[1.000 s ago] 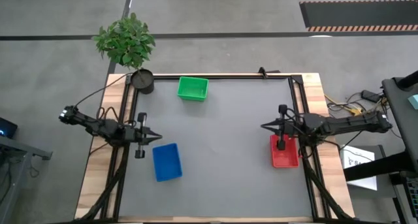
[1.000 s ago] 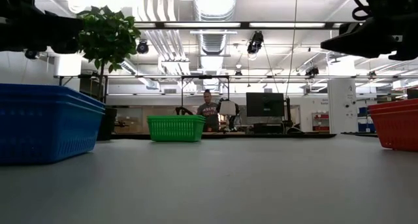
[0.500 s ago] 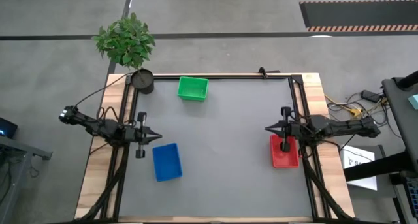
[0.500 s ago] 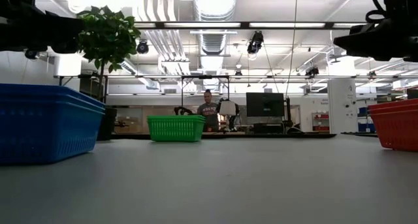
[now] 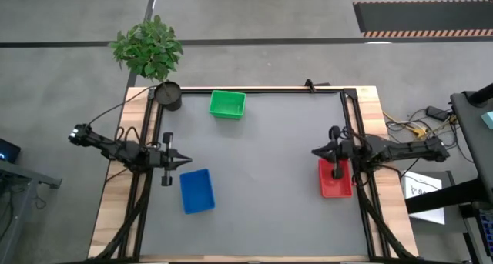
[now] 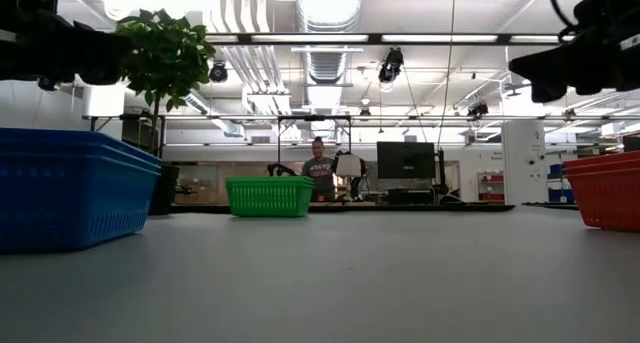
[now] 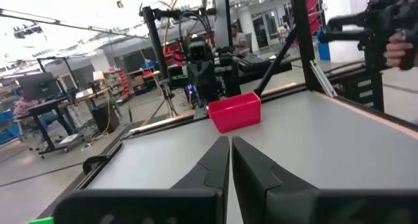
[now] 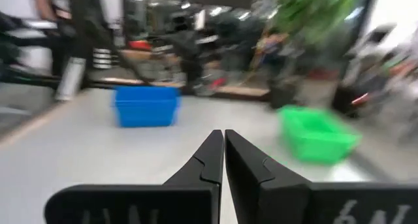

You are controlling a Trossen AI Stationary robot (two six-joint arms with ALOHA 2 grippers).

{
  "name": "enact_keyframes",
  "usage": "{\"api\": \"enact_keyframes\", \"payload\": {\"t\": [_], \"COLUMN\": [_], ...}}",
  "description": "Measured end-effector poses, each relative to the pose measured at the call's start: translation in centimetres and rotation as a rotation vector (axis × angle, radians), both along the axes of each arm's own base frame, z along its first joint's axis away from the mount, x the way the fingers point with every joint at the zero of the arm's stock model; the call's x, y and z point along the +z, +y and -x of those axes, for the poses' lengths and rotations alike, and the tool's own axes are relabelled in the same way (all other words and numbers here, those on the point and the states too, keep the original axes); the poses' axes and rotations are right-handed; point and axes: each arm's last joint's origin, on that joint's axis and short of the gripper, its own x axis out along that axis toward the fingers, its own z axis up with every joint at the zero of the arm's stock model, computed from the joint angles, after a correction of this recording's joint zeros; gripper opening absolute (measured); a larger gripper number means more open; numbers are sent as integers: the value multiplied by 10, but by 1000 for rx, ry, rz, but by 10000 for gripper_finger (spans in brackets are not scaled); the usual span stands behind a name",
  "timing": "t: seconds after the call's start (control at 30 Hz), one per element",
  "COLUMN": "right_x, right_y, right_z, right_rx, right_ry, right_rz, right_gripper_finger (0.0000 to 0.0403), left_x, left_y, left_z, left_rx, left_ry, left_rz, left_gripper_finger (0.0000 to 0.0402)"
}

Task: Stack baskets by color
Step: Return to Home Position

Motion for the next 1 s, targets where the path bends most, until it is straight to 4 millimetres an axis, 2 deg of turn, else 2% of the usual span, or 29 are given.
{"api": "enact_keyframes", "payload": {"t": [0.1, 0.27, 0.6, 1.0], "right_x": [-3, -6, -8, -8], "right_y": [2, 2, 2, 2], "right_z": [-2, -4, -5, -5], "right_rx": [54, 52, 57, 58], "right_ry": [33, 68, 90, 90], "right_rz": [-140, -217, -9, 6], "right_gripper_finger": [9, 9, 9, 9], "left_x": [0, -1, -1, -1], "left_y": [0, 0, 0, 0], "left_z": [0, -1, -1, -1], "left_rx": [-1, 0, -1, -1], "left_ry": [3, 8, 13, 15], "left_rz": [0, -2, -4, -5], "left_gripper_finger": [1, 2, 2, 2]}}
